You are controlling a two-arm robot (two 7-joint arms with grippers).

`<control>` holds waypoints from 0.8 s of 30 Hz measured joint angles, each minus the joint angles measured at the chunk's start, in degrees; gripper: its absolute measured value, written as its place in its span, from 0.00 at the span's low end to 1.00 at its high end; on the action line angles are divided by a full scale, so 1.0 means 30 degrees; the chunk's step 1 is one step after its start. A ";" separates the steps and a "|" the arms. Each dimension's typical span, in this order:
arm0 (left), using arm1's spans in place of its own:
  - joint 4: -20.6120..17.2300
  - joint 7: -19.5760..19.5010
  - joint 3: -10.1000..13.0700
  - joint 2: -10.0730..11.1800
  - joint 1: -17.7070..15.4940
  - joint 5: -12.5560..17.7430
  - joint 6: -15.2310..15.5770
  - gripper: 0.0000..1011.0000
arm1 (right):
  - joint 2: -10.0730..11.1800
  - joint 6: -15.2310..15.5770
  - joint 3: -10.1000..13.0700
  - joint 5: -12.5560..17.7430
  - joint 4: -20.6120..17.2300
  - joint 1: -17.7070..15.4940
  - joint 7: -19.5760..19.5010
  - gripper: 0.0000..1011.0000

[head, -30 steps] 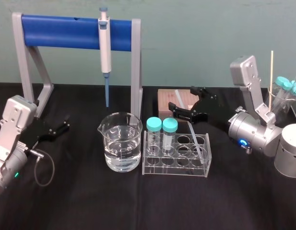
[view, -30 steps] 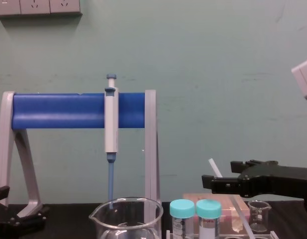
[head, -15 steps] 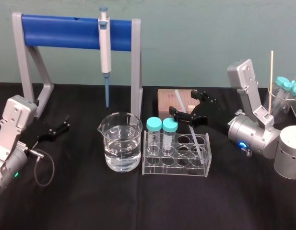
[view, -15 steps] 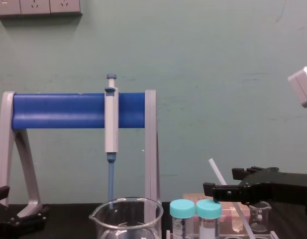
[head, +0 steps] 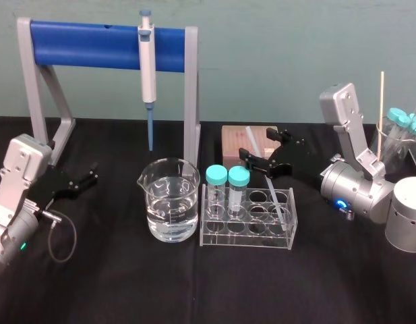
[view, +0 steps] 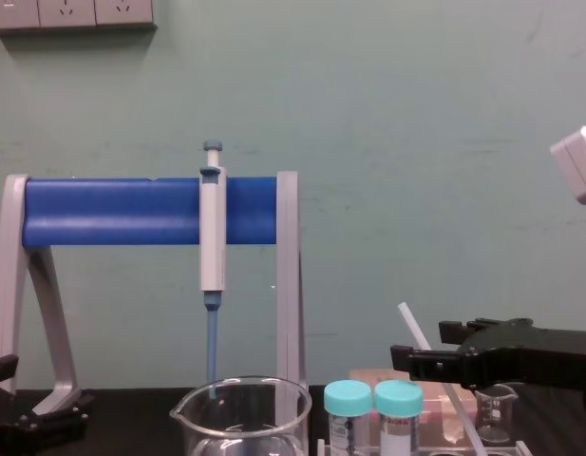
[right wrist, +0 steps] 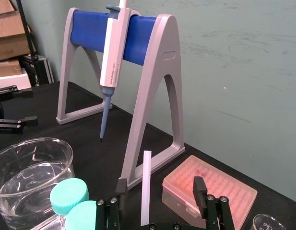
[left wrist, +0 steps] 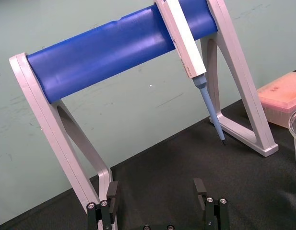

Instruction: Pick up the stirring rod with one hand, then place it down.

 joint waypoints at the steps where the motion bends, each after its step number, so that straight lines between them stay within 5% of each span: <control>1: 0.0000 0.0000 -0.0001 0.0000 0.0001 0.0001 0.0000 0.99 | 0.0002 0.0000 0.0001 0.0003 0.0000 0.0000 -0.0001 0.87; 24: 0.0000 0.0000 0.0000 0.0001 0.0001 0.0000 -0.0001 0.99 | 0.0001 -0.0022 0.0009 0.0061 -0.0001 0.0000 -0.0012 0.17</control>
